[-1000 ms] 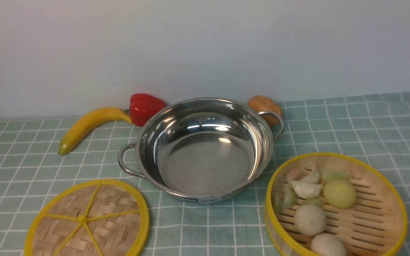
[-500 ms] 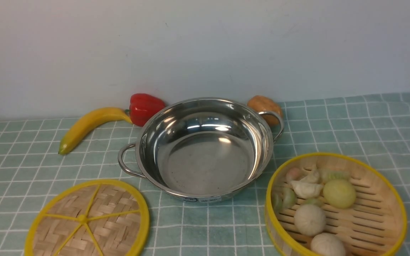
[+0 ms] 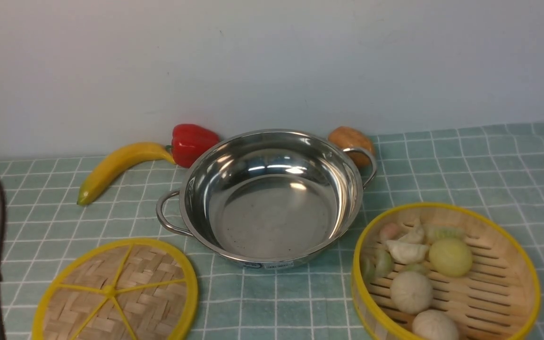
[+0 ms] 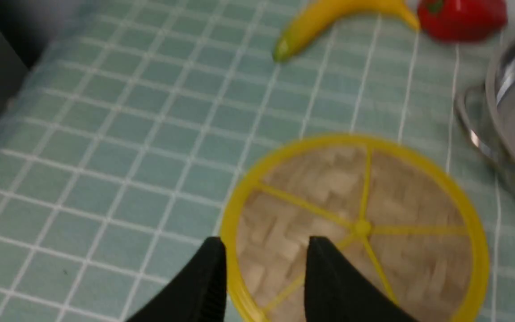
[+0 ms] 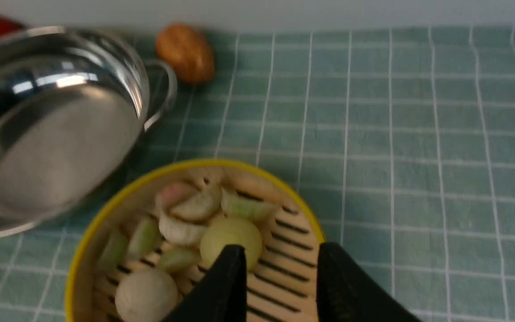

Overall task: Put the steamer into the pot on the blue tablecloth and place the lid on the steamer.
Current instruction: 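Reach for and grasp the rim of the bamboo steamer holding the buns with the right gripper, then place the bamboo steamer basket of food into the steel pot with the right gripper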

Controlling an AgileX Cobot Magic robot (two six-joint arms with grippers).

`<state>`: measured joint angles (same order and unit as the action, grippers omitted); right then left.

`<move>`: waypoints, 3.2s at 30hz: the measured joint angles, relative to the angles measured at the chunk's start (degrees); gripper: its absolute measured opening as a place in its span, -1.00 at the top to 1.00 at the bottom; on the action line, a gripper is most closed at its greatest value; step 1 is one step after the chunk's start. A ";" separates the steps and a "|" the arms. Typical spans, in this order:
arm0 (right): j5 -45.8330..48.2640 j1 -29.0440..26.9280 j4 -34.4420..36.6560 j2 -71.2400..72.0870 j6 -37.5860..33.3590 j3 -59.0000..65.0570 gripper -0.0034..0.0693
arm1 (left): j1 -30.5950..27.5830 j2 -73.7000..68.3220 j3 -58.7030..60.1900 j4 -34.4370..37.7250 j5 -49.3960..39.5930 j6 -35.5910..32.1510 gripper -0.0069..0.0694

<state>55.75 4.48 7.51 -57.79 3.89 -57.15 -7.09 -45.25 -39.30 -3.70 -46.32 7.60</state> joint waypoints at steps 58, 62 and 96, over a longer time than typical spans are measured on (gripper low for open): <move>2.38 0.06 -7.02 -34.40 3.43 4.70 0.75 | 0.00 -22.18 -1.44 11.05 -3.01 -15.90 0.18; 6.09 0.06 -7.51 -30.05 3.29 4.84 0.75 | 0.00 -22.18 -1.44 11.05 -3.01 -15.96 0.18; 15.79 18.69 -0.37 -64.70 3.51 -62.11 0.75 | 0.00 -22.18 -1.44 11.63 -2.96 -15.96 0.18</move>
<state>71.54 23.17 7.14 -122.49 7.40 -119.26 -7.09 -67.43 -40.75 7.94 -49.29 -8.36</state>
